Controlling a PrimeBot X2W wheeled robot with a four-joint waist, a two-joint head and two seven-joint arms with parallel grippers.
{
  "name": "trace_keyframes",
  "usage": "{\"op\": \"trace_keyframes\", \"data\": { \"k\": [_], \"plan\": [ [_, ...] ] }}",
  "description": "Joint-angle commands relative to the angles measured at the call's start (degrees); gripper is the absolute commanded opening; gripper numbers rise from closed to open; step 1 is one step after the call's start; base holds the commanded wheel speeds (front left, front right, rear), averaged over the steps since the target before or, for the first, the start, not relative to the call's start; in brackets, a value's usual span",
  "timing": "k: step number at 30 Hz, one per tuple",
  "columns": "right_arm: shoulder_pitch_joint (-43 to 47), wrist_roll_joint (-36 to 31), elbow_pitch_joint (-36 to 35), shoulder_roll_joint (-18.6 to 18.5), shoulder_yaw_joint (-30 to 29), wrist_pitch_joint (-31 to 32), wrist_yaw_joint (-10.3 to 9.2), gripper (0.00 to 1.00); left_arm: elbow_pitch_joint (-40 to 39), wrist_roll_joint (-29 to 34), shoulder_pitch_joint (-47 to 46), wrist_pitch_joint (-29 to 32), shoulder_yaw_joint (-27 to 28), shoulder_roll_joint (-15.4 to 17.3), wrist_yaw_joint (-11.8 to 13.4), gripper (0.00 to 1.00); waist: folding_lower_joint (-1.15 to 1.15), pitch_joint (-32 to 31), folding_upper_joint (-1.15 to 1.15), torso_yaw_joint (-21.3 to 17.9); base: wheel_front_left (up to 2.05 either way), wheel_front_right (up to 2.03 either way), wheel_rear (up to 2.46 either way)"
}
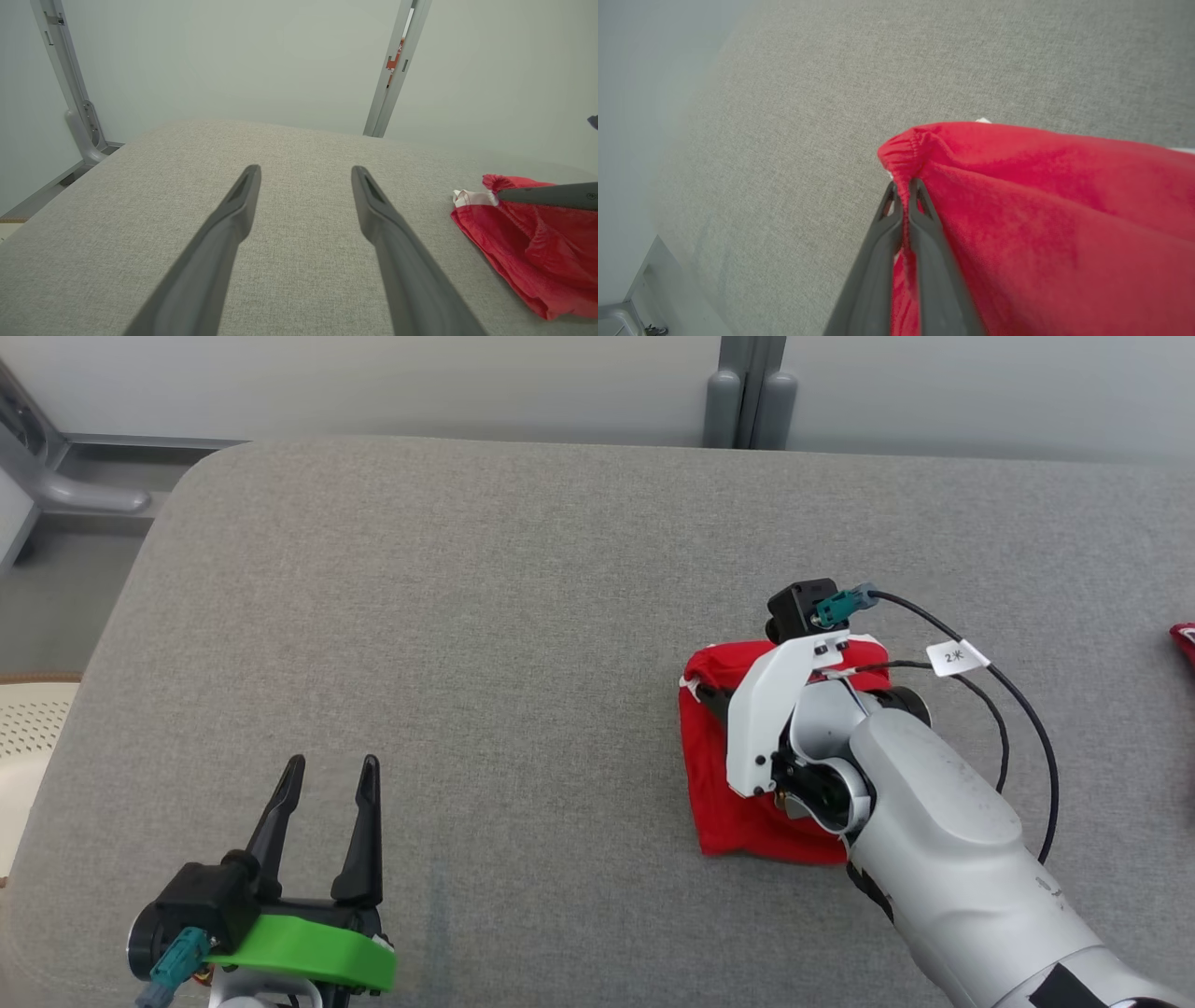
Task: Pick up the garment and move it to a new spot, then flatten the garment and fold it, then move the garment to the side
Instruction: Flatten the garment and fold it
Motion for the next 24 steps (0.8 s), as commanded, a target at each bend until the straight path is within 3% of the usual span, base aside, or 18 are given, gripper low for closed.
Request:
{"op": "trace_keyframes", "data": {
  "k": [1, 2, 3, 6, 10, 13, 17, 20, 24],
  "plan": [
    [-1.01, 0.61, 1.98, -0.14, 0.81, -1.23, -0.07, 0.0, 0.03, -0.31, -0.68, -0.17, 0.06, -0.08, -0.23, 1.0, 0.0, -0.07, 0.0, 0.55, 0.0, 0.0, 0.0],
    [-1.48, 1.25, 3.09, -0.14, 1.43, -2.14, -0.06, 0.3, 0.06, -0.3, -0.66, -0.17, 0.09, -0.11, -0.23, 1.0, 0.0, -0.08, 0.0, 0.68, 0.0, 0.0, 0.0],
    [-1.64, 2.14, 4.12, -0.13, 1.78, -2.67, -0.06, 1.0, 0.1, -0.31, -0.67, -0.17, 0.12, -0.13, -0.23, 1.0, 0.0, -0.11, 0.0, 0.74, 0.0, 0.0, 0.0],
    [-2.37, 6.3, 5.06, -0.11, 3.36, -4.79, -0.06, 1.0, 0.17, -0.18, -0.43, -0.17, 0.47, -0.19, -0.23, 1.0, 0.0, -0.39, 0.0, 0.61, 0.0, 0.0, 0.0],
    [-1.49, 18.2, 0.82, -0.11, 6.37, -5.77, -0.05, 1.0, 0.07, 0.04, 0.7, -0.17, 1.0, -0.23, -0.23, 1.0, 0.0, -1.34, 0.0, -0.32, 0.0, 0.0, 0.0],
    [-1.85, 20.46, -2.76, -0.23, 6.87, -9.35, -0.05, 1.0, -0.21, 0.21, 1.5, -0.17, 1.23, -0.27, -0.23, 1.0, 0.0, -1.93, 0.0, -1.29, 0.0, 0.0, 0.0],
    [-0.09, 12.88, -5.98, -1.96, 3.03, -18.57, -0.05, 1.0, -0.6, 0.49, 2.34, -0.17, 1.56, -0.33, -0.19, 1.0, 0.0, -2.92, 0.0, -2.49, 0.0, 0.0, 0.0],
    [4.36, 3.76, -7.62, -5.37, -1.79, -25.07, -0.07, 1.0, -0.8, 0.48, 2.92, -0.17, 1.46, -0.49, -0.19, 1.0, 0.0, -3.29, 0.0, -3.09, 0.0, 0.0, 0.0],
    [11.18, -8.05, -9.78, -6.6, -9.92, -30.65, -0.05, 1.0, -1.14, 0.42, 3.27, -0.17, 1.61, -0.54, -0.19, 1.0, 0.0, -3.09, 0.0, -3.84, 0.0, 0.0, 0.0]
  ]
}}
